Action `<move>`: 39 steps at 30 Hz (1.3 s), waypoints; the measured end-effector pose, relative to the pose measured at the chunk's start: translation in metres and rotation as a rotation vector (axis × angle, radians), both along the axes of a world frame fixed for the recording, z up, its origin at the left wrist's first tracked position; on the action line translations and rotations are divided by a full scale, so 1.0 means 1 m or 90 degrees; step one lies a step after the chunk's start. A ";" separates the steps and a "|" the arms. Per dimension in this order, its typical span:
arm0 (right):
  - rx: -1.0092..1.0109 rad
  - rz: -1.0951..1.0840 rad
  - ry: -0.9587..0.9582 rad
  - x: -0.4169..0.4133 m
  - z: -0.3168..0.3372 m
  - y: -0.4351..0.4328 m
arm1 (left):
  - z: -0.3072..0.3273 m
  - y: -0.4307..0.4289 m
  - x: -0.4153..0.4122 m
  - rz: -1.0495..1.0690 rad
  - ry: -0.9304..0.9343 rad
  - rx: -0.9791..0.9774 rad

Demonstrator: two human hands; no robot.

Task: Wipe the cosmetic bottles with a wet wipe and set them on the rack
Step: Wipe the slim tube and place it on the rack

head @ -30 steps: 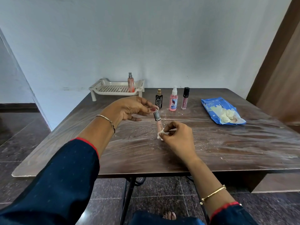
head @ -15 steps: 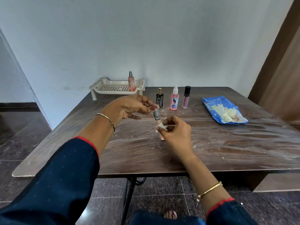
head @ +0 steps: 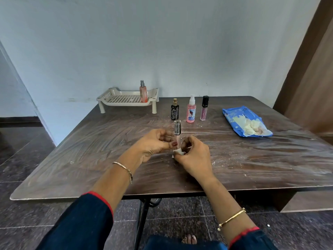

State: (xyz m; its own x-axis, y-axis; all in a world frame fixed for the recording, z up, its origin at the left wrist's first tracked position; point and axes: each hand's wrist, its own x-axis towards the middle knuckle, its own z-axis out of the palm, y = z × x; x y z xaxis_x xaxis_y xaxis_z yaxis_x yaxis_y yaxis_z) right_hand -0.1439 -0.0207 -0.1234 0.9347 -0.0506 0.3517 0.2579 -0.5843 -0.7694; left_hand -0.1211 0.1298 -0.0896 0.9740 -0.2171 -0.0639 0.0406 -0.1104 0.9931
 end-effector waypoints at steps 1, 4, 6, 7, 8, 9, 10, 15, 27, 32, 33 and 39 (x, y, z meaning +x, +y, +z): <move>0.012 0.002 0.002 -0.001 0.001 -0.001 | -0.005 -0.003 -0.001 0.001 -0.013 0.008; 0.065 0.002 -0.003 -0.001 0.003 -0.003 | -0.008 -0.006 0.001 0.008 -0.019 -0.035; 0.130 0.007 -0.017 -0.001 0.005 -0.004 | -0.007 -0.007 0.002 0.014 -0.015 -0.111; 0.164 0.010 -0.028 -0.001 0.008 -0.003 | -0.006 -0.009 0.003 0.018 -0.009 -0.155; 0.193 0.009 -0.044 -0.002 0.011 -0.003 | -0.005 -0.010 0.004 0.022 -0.001 -0.199; 0.218 0.005 -0.062 -0.002 0.014 -0.003 | -0.005 -0.013 0.004 0.021 0.008 -0.236; 0.240 -0.002 -0.079 -0.002 0.016 -0.002 | -0.005 -0.016 0.004 0.014 0.017 -0.265; 0.300 -0.035 -0.134 0.007 0.027 0.000 | 0.001 -0.032 0.007 -0.022 0.038 -0.413; 0.367 -0.088 -0.213 0.036 0.075 -0.002 | 0.007 -0.032 0.017 -0.091 0.070 -0.433; 0.516 -0.106 -0.169 0.045 0.079 0.001 | 0.001 -0.031 0.017 -0.123 0.066 -0.421; 0.536 -0.105 -0.168 0.044 0.078 0.003 | -0.001 -0.032 0.018 -0.126 0.063 -0.420; 0.510 -0.091 -0.138 0.029 0.049 0.011 | -0.005 -0.039 0.017 -0.096 0.038 -0.439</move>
